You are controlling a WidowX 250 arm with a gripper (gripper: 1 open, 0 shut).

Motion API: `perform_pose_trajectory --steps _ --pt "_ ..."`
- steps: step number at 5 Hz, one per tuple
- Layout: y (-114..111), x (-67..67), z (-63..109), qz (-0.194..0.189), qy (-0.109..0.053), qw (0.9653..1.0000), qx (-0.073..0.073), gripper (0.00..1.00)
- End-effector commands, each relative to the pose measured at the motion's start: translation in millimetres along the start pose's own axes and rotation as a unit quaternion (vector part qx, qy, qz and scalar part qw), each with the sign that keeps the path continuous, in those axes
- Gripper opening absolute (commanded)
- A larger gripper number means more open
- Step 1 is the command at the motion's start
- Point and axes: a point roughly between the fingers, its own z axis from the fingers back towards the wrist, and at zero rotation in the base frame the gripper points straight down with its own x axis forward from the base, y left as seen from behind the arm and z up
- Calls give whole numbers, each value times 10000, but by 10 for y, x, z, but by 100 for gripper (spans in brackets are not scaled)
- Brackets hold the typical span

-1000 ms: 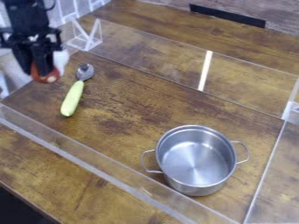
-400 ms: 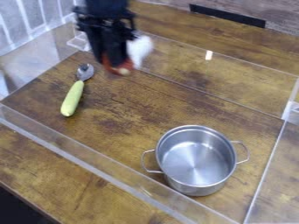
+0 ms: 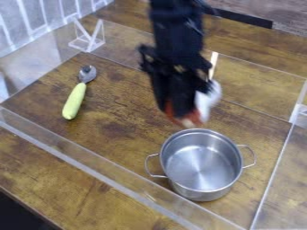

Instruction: Put the mushroom in the silver pot

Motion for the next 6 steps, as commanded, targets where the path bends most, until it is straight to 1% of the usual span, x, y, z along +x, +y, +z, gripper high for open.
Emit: perform_pose_trajectory --steps 1,2,3,4,6 --pt "-179 -1 -35 38 -296 9995 -77 0" --pt "-154 11 -246 152 -223 9996 -98 0" --pt "-148 31 -372 103 -136 9998 -76 100" --pt "-94 56 -378 91 -138 9998 -86 100" --pt "17 105 -298 317 -142 9994 -52 100"
